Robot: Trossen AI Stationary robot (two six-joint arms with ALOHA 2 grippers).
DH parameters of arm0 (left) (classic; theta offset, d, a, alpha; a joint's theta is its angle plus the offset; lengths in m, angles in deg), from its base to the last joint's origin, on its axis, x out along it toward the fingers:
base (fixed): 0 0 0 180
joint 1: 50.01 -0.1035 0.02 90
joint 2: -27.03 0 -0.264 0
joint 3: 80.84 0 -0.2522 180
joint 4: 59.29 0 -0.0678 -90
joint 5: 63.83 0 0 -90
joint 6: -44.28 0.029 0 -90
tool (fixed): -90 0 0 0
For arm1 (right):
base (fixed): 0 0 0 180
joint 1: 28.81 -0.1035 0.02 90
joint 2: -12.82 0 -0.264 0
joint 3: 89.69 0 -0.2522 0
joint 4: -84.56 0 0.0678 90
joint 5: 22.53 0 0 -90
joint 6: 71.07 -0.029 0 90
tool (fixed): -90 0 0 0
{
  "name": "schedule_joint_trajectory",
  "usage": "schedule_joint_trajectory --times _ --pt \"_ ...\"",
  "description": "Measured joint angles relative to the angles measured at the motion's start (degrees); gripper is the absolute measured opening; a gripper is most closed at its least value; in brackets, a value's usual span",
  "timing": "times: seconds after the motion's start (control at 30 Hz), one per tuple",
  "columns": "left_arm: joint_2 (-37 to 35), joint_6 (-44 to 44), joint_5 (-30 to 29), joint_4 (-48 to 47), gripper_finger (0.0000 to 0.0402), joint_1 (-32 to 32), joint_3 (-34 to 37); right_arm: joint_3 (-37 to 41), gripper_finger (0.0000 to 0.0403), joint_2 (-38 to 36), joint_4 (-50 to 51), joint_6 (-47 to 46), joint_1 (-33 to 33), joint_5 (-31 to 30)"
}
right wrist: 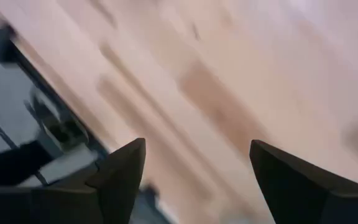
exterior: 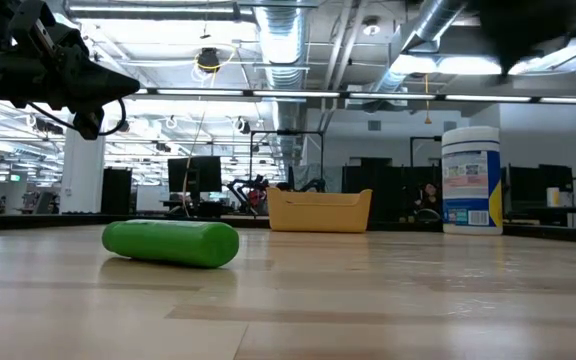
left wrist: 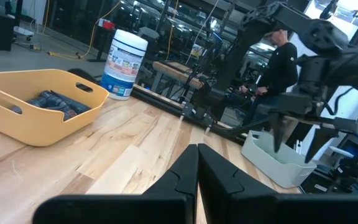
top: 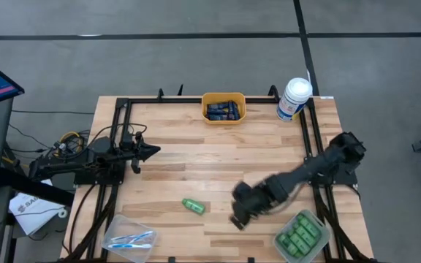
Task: Pick & Place Travel size toiletries
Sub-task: Put the shampoo into the white bin
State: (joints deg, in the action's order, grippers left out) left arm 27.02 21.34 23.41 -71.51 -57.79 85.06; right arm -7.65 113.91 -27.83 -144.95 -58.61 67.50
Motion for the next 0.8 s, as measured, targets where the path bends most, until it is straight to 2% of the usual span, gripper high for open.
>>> schedule_joint_trajectory --times 0.1,0.27,0.4,0.57,0.73,0.8 --pt "0.00 0.00 0.00 0.00 0.0001 0.00 0.00 -0.94 0.0282 2.20 -5.28 6.56 4.65 1.26" --pt "0.00 0.00 -0.01 0.00 0.0001 0.01 0.00 -7.14 0.0282 8.84 -5.70 17.44 8.96 3.06" --pt "0.00 0.00 0.00 -0.03 0.0001 0.00 0.00 -17.52 0.0282 16.05 -4.75 26.30 10.51 3.38" --pt "0.00 0.00 0.00 -0.02 0.0001 -0.01 0.00 -33.40 0.0282 26.64 2.52 35.24 11.19 3.09" --pt "0.00 0.00 0.00 -0.02 0.0001 0.01 0.00 -48.40 0.0282 37.32 7.67 40.15 12.04 2.27" --pt "0.00 0.00 0.00 -0.02 0.0001 0.01 0.00 -50.76 0.0282 40.12 8.41 41.20 12.45 1.43"
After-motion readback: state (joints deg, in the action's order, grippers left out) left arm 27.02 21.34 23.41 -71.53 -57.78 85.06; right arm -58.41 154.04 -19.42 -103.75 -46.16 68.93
